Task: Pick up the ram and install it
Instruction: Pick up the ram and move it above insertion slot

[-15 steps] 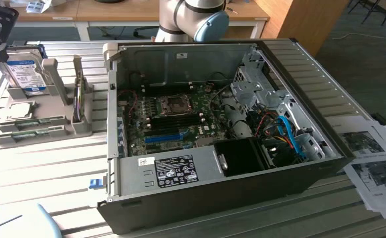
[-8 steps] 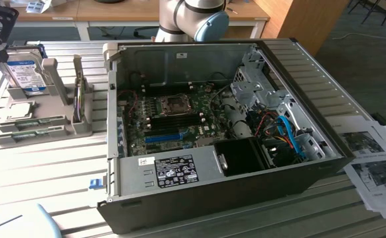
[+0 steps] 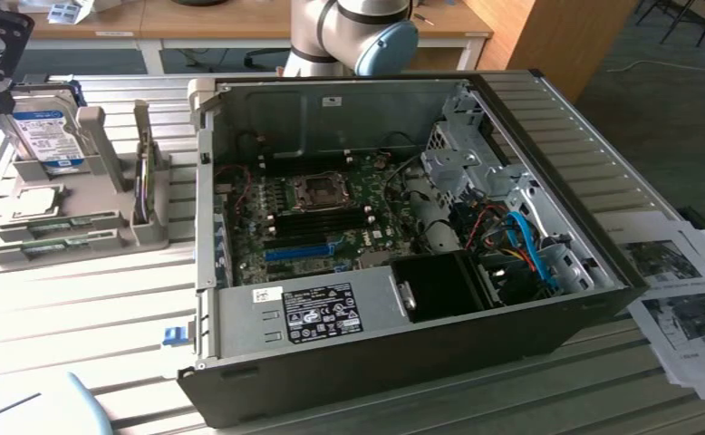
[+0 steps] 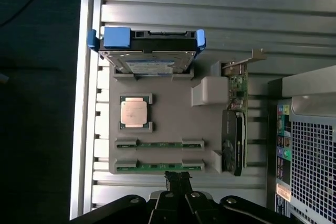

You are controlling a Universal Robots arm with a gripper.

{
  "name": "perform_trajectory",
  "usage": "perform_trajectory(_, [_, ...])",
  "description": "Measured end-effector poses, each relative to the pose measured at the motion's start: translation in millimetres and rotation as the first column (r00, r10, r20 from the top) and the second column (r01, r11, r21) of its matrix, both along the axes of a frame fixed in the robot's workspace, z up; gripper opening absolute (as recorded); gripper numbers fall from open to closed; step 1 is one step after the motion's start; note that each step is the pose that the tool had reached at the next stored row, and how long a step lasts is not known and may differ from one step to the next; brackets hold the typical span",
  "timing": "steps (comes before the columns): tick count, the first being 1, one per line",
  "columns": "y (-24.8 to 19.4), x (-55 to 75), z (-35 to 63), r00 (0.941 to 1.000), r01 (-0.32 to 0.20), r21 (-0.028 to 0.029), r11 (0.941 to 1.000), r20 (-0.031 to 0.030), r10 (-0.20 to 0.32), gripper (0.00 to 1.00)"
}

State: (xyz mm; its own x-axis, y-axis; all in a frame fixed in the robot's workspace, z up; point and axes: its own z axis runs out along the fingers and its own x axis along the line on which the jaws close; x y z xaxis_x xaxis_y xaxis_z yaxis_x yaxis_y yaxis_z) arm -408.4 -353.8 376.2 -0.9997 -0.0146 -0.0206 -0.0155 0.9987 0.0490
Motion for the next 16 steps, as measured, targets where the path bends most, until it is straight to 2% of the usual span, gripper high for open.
perform_trajectory(16, [0.0, 0.0, 0.0, 0.9959, -0.091, -0.0001, 0.9959, 0.0, 0.091, 0.09])
